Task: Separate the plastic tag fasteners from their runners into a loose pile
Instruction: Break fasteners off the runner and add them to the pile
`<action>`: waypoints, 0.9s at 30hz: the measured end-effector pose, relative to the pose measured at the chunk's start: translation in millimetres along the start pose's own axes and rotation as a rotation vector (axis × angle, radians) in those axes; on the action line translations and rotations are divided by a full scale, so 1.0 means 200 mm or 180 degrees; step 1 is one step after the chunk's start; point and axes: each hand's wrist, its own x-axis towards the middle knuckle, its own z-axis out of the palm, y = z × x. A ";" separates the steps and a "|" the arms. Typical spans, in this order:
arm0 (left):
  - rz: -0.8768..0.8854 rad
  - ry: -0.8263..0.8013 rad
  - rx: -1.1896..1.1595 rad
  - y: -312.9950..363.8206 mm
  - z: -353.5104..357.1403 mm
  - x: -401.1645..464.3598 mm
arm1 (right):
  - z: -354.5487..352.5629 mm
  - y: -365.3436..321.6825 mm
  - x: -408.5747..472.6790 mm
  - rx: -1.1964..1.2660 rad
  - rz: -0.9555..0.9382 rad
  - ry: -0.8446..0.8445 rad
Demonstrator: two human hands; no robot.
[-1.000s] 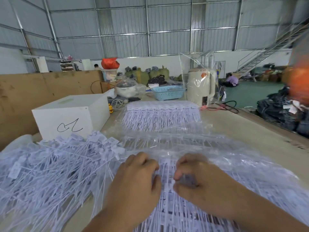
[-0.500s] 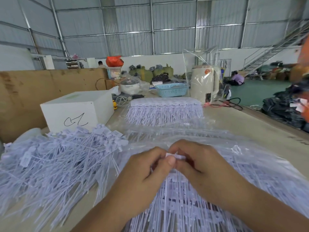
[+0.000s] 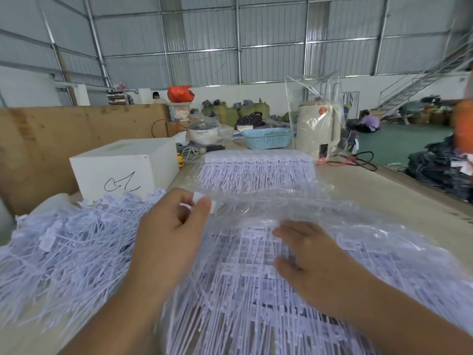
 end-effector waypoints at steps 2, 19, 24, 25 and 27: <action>0.0319 0.0089 0.0960 -0.05 -0.03 0.04 | 0.02 0.00 0.00 -0.0070 -0.0011 -0.0042; 0.1136 -0.1178 0.1470 -0.04 0.21 -0.11 | -0.01 -0.07 0.01 -0.0107 0.0585 -0.0436; 0.0670 -0.1119 0.1462 -0.09 0.22 -0.08 | 0.04 -0.04 0.01 -0.0023 0.0550 -0.0513; 0.0624 -0.1141 0.1539 -0.10 0.22 -0.07 | 0.04 -0.04 0.02 0.0006 0.0558 -0.0468; 0.0557 -0.1189 0.1708 -0.11 0.23 -0.06 | 0.04 -0.03 0.02 0.0061 0.0573 -0.0355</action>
